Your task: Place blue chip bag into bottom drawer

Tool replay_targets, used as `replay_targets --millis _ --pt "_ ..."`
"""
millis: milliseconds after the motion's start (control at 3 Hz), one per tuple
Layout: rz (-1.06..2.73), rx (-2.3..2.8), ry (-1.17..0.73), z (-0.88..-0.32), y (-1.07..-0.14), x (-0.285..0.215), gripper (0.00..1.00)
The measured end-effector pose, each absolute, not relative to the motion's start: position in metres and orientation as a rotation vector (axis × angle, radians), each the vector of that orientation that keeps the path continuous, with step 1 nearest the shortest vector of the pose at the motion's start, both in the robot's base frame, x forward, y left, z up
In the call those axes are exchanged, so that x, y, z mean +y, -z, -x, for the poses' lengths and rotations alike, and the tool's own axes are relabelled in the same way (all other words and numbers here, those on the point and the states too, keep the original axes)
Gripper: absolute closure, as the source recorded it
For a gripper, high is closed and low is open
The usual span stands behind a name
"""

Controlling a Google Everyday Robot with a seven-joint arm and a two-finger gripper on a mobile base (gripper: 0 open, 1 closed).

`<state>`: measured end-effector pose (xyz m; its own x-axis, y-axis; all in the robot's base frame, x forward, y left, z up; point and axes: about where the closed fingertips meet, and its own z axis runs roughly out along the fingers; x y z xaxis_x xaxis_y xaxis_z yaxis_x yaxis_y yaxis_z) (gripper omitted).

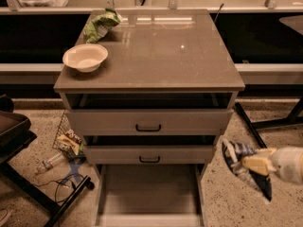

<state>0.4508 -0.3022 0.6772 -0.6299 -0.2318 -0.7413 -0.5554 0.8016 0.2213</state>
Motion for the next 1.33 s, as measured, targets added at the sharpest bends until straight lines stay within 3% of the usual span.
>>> replay_targets --millis 667,1000,1333 --pt "0.586 2.272 -0.839 -0.411 -0.524 -0.265 1.00" --pt "0.586 2.272 -0.840 -0.411 -0.524 -0.265 1.00" --pt "0.624 2.293 -0.933 -0.442 -0.487 -0.227 1.00"
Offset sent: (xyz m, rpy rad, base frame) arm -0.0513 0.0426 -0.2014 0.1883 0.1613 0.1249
